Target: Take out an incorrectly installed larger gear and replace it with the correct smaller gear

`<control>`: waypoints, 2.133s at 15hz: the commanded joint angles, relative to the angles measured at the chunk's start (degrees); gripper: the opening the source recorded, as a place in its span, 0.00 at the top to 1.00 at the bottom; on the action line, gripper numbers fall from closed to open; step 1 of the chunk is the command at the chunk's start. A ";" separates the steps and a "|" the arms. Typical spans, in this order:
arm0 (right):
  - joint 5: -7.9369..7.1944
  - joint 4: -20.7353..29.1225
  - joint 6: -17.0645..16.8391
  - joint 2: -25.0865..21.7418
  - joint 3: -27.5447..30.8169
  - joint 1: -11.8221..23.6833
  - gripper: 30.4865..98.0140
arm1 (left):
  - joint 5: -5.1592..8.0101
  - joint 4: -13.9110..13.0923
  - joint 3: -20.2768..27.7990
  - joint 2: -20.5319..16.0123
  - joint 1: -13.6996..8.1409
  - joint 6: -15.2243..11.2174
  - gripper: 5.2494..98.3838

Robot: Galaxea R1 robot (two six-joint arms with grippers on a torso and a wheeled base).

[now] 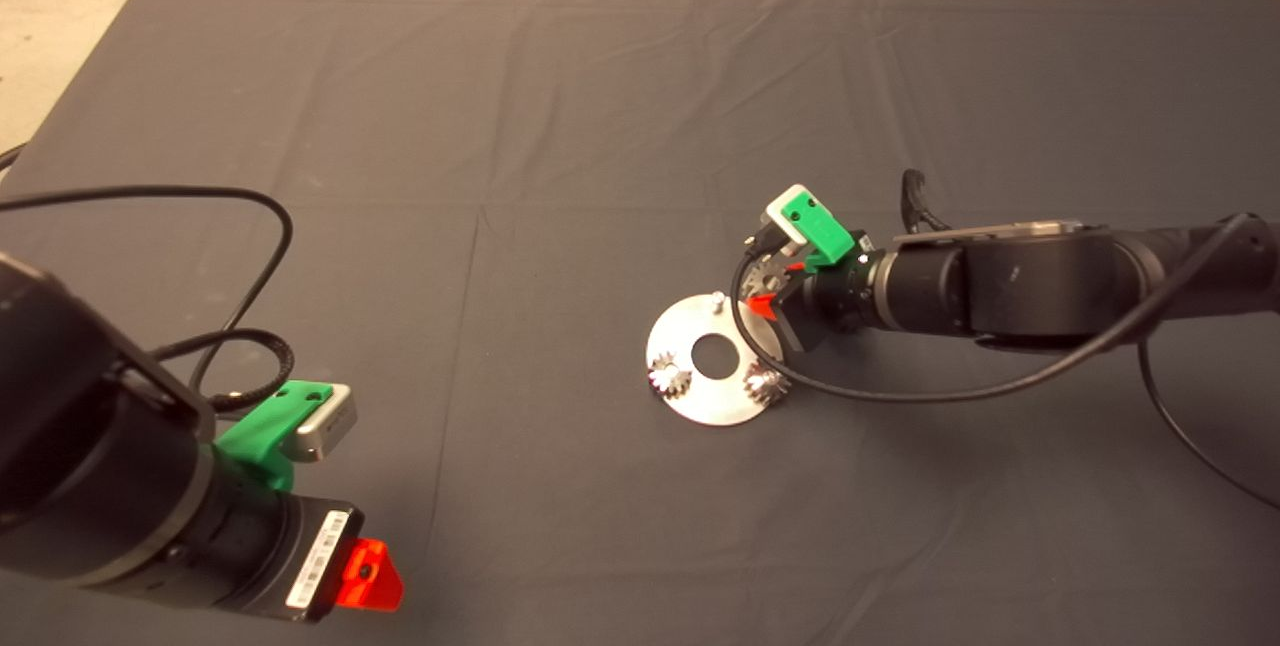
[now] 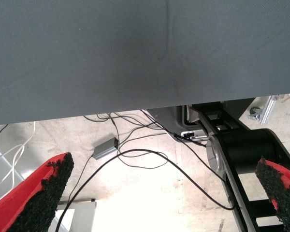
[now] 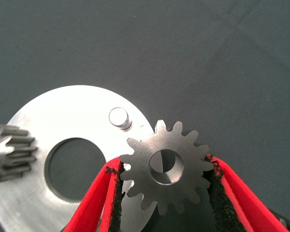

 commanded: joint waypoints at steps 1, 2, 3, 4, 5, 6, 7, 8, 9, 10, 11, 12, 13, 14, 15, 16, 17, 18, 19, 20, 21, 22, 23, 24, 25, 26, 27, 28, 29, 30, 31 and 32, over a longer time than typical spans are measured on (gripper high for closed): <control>0.32 2.42 0.32 2.77 -2.01 1.73 0.85 | 0.95 -0.63 0.61 -0.21 -0.28 0.05 0.01; 0.27 3.02 0.32 3.52 -2.67 1.94 0.85 | 0.97 -0.59 0.61 -0.21 -0.28 0.05 0.01; 0.36 4.18 0.32 3.70 -2.94 2.13 0.85 | 0.99 -0.59 0.61 -0.21 -0.28 0.05 0.01; 0.53 4.85 0.32 3.70 -2.94 3.03 0.85 | 0.99 -0.59 0.61 -0.21 -0.28 0.05 0.01; 0.53 5.24 0.32 3.70 -2.94 3.77 0.85 | 0.99 -0.59 0.61 -0.21 -0.28 0.05 0.01; 0.53 5.68 0.32 3.61 -2.94 4.50 0.85 | 0.99 -0.59 0.61 -0.21 -0.28 0.05 0.01; 0.53 6.26 0.32 3.67 -2.94 4.99 0.85 | 0.99 -0.59 0.61 -0.21 -0.28 0.12 0.01; 0.54 6.47 0.32 3.70 -2.94 5.02 0.85 | 1.17 -0.59 0.61 -0.21 -0.28 0.05 0.01; 0.53 6.55 0.32 3.79 -2.94 5.02 0.85 | 1.27 -0.59 0.61 -0.21 -0.28 0.12 0.01; 0.53 6.69 0.32 4.28 -3.08 5.02 0.85 | 1.34 -0.59 0.61 -0.21 -0.28 0.05 0.01; 0.53 7.28 0.15 4.77 -3.78 5.02 0.85 | 1.34 -0.60 0.61 -0.21 -0.28 0.05 0.01; 0.53 8.18 -0.15 5.39 -4.80 5.02 0.85 | 1.34 -0.59 0.61 -0.21 -0.28 0.05 0.01; 0.53 8.93 -0.30 5.97 -5.65 5.02 0.85 | 1.43 -0.59 0.61 -0.21 -0.28 0.13 0.01; 0.53 9.49 -0.39 6.46 -6.41 5.02 0.85 | 1.43 -0.59 0.61 -0.21 -0.28 0.14 0.01; 0.53 9.83 -0.50 6.77 -6.54 5.02 0.85 | 1.37 -0.59 0.61 -0.21 -0.28 0.14 0.01; 0.44 10.24 -0.56 7.04 -6.54 4.94 0.85 | 1.43 -0.59 0.61 -0.30 -0.28 0.14 0.01; 0.44 10.42 -0.65 7.13 -6.60 4.93 0.85 | 1.43 -0.59 0.61 -0.76 -0.28 0.20 0.01; 0.44 10.42 -0.65 7.13 -6.65 4.85 0.85 | 1.34 -0.59 0.61 -1.19 -0.28 0.51 0.01; 0.44 10.44 -0.74 7.13 -6.88 4.85 0.85 | 1.34 -0.59 0.61 -1.61 -0.28 0.93 0.01; 0.36 10.51 -0.82 7.04 -6.89 4.85 0.85 | 1.34 -0.59 0.61 -1.88 -0.28 1.02 0.01; 0.27 10.51 -0.82 7.04 -6.89 4.85 0.85 | 1.34 -0.59 0.61 -1.96 -0.28 1.02 0.01; 0.27 10.51 -1.10 7.04 -6.89 4.85 0.85 | 1.34 -0.59 0.61 -1.89 -0.28 1.02 0.01; 0.27 10.51 -1.49 7.04 -6.81 4.85 0.85 | 1.34 -0.59 0.61 -1.96 -0.28 1.02 0.01; 0.24 10.51 -1.65 7.09 -6.81 4.82 0.85 | 1.34 -0.59 0.61 -1.91 -0.28 1.02 0.01; 0.18 10.51 -1.71 7.04 -6.81 4.76 0.85 | 1.34 -0.59 0.61 -1.97 -0.28 1.02 0.01; 0.18 10.51 -1.79 7.04 -6.81 4.76 0.85 | 1.34 -0.65 0.61 -1.96 -0.28 1.02 0.01; 0.14 10.47 -2.22 7.04 -6.72 4.76 0.85 | 1.34 -0.59 0.61 -1.97 -0.28 1.02 0.01; 0.09 10.34 -2.77 7.04 -6.72 4.58 0.85 | 1.34 -0.59 0.61 -1.97 -0.28 1.02 0.01; 0.09 10.33 -3.33 7.04 -6.72 4.58 0.85 | 1.34 -0.59 0.61 -1.97 -0.28 1.02 0.01; 0.09 10.16 -3.37 7.04 -6.63 4.41 0.85 | 1.34 -0.59 0.61 -1.97 -0.28 1.02 0.01; 0.09 10.15 -3.37 7.04 -6.63 4.32 0.85 | 1.34 -0.59 0.61 -1.97 -0.28 1.02 0.01; 0.09 10.07 -3.44 7.10 -6.63 4.32 0.85 | 1.34 -0.59 0.61 -1.97 -0.28 1.02 0.01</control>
